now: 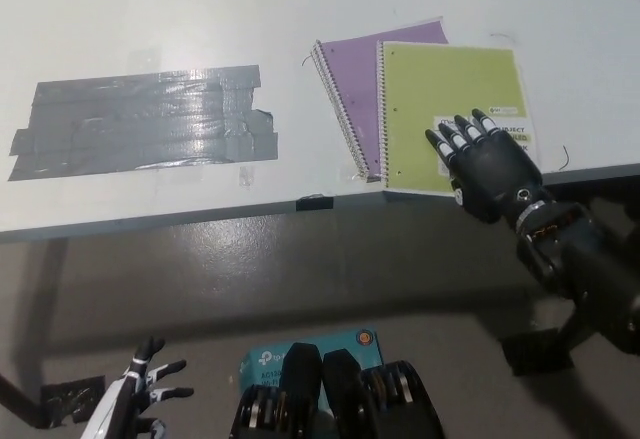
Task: The robot uses its right hand to align two notebooks stacked together until they are fully overlapped
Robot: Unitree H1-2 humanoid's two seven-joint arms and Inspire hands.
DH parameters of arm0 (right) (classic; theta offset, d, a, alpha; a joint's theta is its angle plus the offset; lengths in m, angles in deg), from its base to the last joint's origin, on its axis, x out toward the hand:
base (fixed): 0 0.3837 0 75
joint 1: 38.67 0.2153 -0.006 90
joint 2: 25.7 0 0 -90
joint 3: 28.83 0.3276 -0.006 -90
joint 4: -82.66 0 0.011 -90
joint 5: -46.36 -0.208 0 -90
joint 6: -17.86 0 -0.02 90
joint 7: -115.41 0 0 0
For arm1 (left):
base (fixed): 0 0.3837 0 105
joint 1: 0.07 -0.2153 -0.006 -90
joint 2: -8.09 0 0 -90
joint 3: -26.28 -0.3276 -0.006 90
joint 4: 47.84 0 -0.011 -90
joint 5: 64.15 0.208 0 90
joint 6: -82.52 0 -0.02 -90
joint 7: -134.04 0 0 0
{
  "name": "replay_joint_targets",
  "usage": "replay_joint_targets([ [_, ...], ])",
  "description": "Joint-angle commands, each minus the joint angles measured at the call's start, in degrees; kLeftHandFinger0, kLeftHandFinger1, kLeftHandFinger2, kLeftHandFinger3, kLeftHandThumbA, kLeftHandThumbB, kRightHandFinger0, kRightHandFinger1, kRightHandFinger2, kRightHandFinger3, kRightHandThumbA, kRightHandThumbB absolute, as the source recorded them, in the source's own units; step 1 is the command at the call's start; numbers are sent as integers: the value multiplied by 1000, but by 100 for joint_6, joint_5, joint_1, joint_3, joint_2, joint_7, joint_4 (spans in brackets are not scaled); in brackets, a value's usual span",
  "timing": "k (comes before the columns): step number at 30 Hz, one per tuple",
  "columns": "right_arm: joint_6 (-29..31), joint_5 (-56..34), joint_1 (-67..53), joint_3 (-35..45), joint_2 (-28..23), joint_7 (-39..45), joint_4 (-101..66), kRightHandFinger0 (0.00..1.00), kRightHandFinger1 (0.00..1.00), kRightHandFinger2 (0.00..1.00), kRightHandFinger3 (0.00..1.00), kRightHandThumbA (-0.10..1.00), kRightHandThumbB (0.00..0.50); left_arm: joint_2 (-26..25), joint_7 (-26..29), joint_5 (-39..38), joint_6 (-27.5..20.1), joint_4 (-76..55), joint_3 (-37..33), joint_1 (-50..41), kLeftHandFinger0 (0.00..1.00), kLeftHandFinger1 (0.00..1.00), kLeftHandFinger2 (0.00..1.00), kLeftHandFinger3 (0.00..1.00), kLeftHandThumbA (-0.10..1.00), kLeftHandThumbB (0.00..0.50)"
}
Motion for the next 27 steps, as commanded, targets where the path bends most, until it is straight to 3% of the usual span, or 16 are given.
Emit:
replay_joint_targets([
  [1, 802, 394, -193, -391, -62, 404, 241, 1000, 1000, 1000, 1000, 1000, 392, 37, -86, -55, -259, -73, 26, -56, 580, 634, 810, 1000, 1000, 500],
  [4, 854, 462, -88, -429, -39, 523, 277, 1000, 1000, 1000, 1000, 1000, 391, 58, -87, -78, -248, -93, 40, -53, 542, 629, 801, 1000, 1000, 500],
  [13, 983, 669, 252, -490, 135, 416, 534, 1000, 1000, 1000, 1000, 1000, 379, 29, -119, 0, -340, -84, -15, -53, 621, 628, 764, 1000, 1000, 500],
  [15, 1029, 676, 325, -466, 232, 277, 633, 1000, 1000, 1000, 1000, 1000, 406, 20, -126, 4, -344, -62, -18, -45, 676, 636, 772, 1000, 1000, 500],
  [22, 981, 702, 411, -387, 408, 389, 515, 1000, 1000, 1000, 1000, 1000, 400, 65, -81, 29, -288, -123, -39, -59, 620, 637, 756, 1000, 1000, 500],
  [24, 987, 704, 406, -361, 415, 390, 492, 1000, 1000, 1000, 1000, 1000, 390, 47, -80, 64, -280, -112, -60, -41, 784, 630, 741, 1000, 1000, 500],
  [26, 973, 771, 402, -380, 398, 363, 472, 1000, 1000, 1000, 1000, 1000, 392, 47, -102, 31, -287, -113, -57, -25, 725, 621, 736, 1000, 1000, 500],
  [27, 947, 720, 414, -347, 432, 489, 472, 1000, 1000, 1000, 1000, 1000, 399, 61, -80, 46, -324, -92, -53, -21, 604, 584, 731, 1000, 1000, 500],
])
